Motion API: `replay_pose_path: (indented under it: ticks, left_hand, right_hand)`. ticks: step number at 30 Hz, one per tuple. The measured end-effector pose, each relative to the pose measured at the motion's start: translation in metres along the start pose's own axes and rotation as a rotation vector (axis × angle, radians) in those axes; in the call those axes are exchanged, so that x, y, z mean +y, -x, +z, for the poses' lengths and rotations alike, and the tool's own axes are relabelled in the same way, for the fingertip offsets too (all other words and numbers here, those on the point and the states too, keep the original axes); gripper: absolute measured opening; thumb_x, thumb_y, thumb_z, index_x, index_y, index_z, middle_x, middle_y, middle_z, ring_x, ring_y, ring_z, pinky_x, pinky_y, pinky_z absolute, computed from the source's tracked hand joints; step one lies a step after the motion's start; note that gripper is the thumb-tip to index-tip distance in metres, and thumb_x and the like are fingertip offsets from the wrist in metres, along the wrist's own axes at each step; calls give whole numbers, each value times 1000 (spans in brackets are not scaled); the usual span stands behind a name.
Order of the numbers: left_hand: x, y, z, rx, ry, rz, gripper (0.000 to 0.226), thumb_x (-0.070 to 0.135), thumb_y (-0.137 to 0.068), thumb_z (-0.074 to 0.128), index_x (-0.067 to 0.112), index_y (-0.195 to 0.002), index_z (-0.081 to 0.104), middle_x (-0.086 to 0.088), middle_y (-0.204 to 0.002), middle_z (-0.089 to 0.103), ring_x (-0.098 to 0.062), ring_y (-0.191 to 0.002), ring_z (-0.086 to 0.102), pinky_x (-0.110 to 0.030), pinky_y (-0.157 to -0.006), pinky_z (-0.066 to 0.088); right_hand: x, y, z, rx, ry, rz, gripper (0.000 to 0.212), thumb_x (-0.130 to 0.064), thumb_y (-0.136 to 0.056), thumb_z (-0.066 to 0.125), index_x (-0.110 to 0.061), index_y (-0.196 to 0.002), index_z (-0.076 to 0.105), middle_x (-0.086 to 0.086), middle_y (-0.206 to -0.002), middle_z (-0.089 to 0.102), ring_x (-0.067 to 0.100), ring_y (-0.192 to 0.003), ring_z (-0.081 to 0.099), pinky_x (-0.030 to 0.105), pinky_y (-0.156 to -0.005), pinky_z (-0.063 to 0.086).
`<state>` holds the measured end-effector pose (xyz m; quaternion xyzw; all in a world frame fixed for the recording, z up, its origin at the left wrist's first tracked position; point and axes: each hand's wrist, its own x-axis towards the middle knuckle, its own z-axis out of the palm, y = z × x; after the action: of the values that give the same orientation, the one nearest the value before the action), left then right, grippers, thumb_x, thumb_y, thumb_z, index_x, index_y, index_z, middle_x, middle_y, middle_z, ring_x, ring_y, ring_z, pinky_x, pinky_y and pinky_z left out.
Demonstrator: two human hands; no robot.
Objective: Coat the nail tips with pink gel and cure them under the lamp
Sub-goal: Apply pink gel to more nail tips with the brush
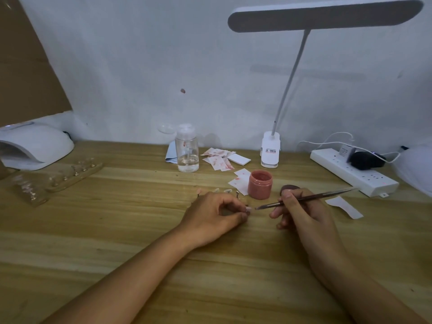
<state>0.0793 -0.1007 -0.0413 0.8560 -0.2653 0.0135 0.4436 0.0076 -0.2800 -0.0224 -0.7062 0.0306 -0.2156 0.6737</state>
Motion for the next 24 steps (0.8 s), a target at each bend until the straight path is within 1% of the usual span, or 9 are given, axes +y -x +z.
replay_pose_path:
  ticks: [2, 4, 6, 8, 9, 12, 18, 22, 24]
  left_hand:
    - [0, 0, 0, 8, 2, 17, 23, 28, -82, 78, 45, -71, 66, 28, -77, 68, 18, -55, 48, -14, -68, 37]
    - [1, -1, 0, 8, 6, 30, 23, 27, -82, 78, 46, -73, 66, 26, -80, 69, 17, -56, 48, -17, -59, 32]
    - [1, -1, 0, 4, 5, 44, 23, 28, -82, 77, 47, -74, 67, 26, -82, 70, 17, -56, 49, -13, -56, 31]
    - [1, 0, -1, 3, 5, 55, 25, 27, -82, 77, 47, -73, 67, 26, -83, 70, 18, -53, 47, -6, -50, 27]
    - [1, 0, -1, 4, 1, 57, 24, 27, -82, 77, 47, -73, 67, 26, -83, 70, 18, -52, 47, -6, -48, 27]
    - [1, 0, -1, 11, -6, 62, 23, 27, -83, 77, 46, -75, 67, 28, -78, 68, 19, -52, 46, -7, -48, 25]
    - [2, -1, -1, 7, -11, 61, 20, 25, -83, 77, 43, -77, 69, 30, -75, 65, 18, -54, 47, -9, -53, 27]
    - [1, -1, 0, 10, 13, 63, 18, 26, -83, 77, 42, -79, 71, 26, -80, 68, 17, -53, 47, -8, -51, 26]
    - [2, 0, 0, 14, -6, 64, 18, 27, -84, 77, 43, -78, 70, 31, -72, 64, 18, -53, 47, -7, -56, 30]
  right_hand:
    - [-2, 1, 1, -24, -32, 7, 20, -17, -97, 52, 2, -94, 58, 11, -68, 71, 9, -51, 54, 19, -50, 50]
    - [-4, 3, 3, -77, -19, 1, 18, -17, -97, 51, -1, -92, 59, 10, -70, 72, 9, -51, 54, 17, -51, 49]
    - [-3, 3, 5, -96, 15, -1, 18, -17, -97, 51, -2, -93, 59, 8, -69, 72, 7, -51, 55, 15, -51, 48]
    - [-2, 1, 4, -61, 31, 3, 20, -18, -98, 50, 0, -96, 59, 7, -66, 71, 6, -50, 55, 14, -50, 48]
    - [-1, 1, 3, -37, 37, 4, 21, -18, -98, 50, 1, -97, 59, 6, -65, 71, 7, -50, 54, 15, -50, 48]
    - [-1, -1, 0, 0, 19, 4, 24, -18, -98, 51, 4, -98, 58, 9, -65, 70, 9, -51, 54, 18, -51, 49]
    - [-3, 3, 3, -124, 67, -7, 21, -21, -97, 50, -3, -95, 61, 8, -71, 73, 7, -53, 55, 14, -52, 48]
    - [0, 0, 1, -49, 75, 4, 21, -20, -98, 50, -2, -98, 60, 7, -69, 72, 6, -52, 55, 13, -52, 47]
    - [0, -1, 0, -21, 68, 7, 22, -20, -98, 49, 0, -98, 59, 6, -67, 71, 6, -52, 55, 13, -52, 47]
